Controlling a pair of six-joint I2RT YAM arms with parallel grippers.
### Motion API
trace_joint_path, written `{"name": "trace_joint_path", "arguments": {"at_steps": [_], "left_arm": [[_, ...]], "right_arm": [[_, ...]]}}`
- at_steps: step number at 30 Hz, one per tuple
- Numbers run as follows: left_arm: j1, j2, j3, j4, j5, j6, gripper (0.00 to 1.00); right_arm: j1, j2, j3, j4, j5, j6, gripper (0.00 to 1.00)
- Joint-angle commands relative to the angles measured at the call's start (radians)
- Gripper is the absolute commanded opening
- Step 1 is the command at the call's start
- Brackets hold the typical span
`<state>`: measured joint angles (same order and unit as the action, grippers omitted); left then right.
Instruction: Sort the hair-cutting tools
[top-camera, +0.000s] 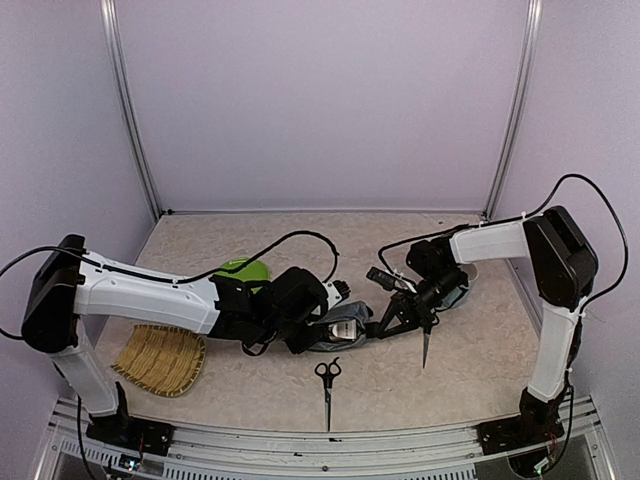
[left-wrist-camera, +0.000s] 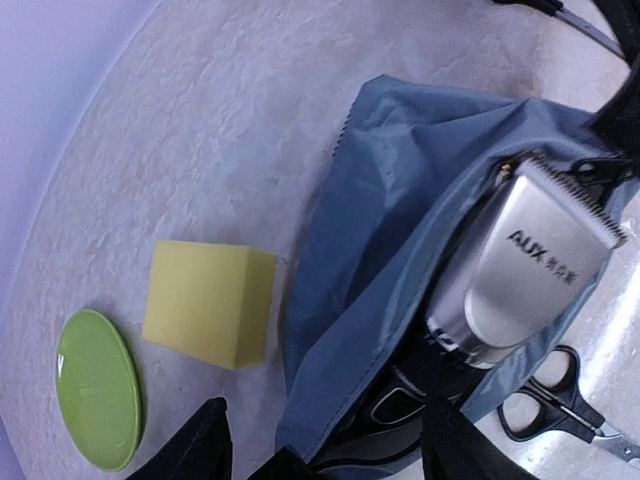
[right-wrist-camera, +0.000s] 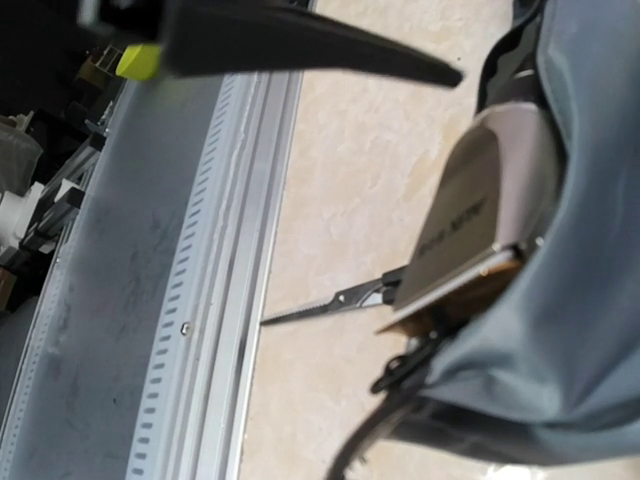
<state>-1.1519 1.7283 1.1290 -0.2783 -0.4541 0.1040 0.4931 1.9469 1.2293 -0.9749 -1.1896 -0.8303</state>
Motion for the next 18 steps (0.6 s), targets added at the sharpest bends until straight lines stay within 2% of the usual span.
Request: {"name": "trace_joint_path", "arguments": {"at_steps": [1,5,8,14,18], "left_arm": [[0.075,-0.014,-0.017,-0.045,0.037,-0.112,0.63],[0.131,-0.082,-0.084,-0.042,0.1,-0.197,0.65],[0.189,-0.116,-0.115,-0.032,0.214,-0.265,0.66],[0.277,-0.128,-0.134,-0.031,0.411,-0.367,0.64],[0.323,-0.102,-0.13,-0.053,0.464,-0.4,0.61]], "right_arm": [[-0.014,-0.007,-0.008,0.014,-0.009,0.021,0.0],[-0.014,-0.01,-0.013,0.024,0.001,0.028,0.0],[-0.014,-0.008,-0.011,0.028,0.001,0.031,0.0],[-0.014,-0.001,-0.011,0.021,-0.007,0.018,0.0],[-0.014,0.003,-0.009,0.022,-0.005,0.02,0.0]]}}
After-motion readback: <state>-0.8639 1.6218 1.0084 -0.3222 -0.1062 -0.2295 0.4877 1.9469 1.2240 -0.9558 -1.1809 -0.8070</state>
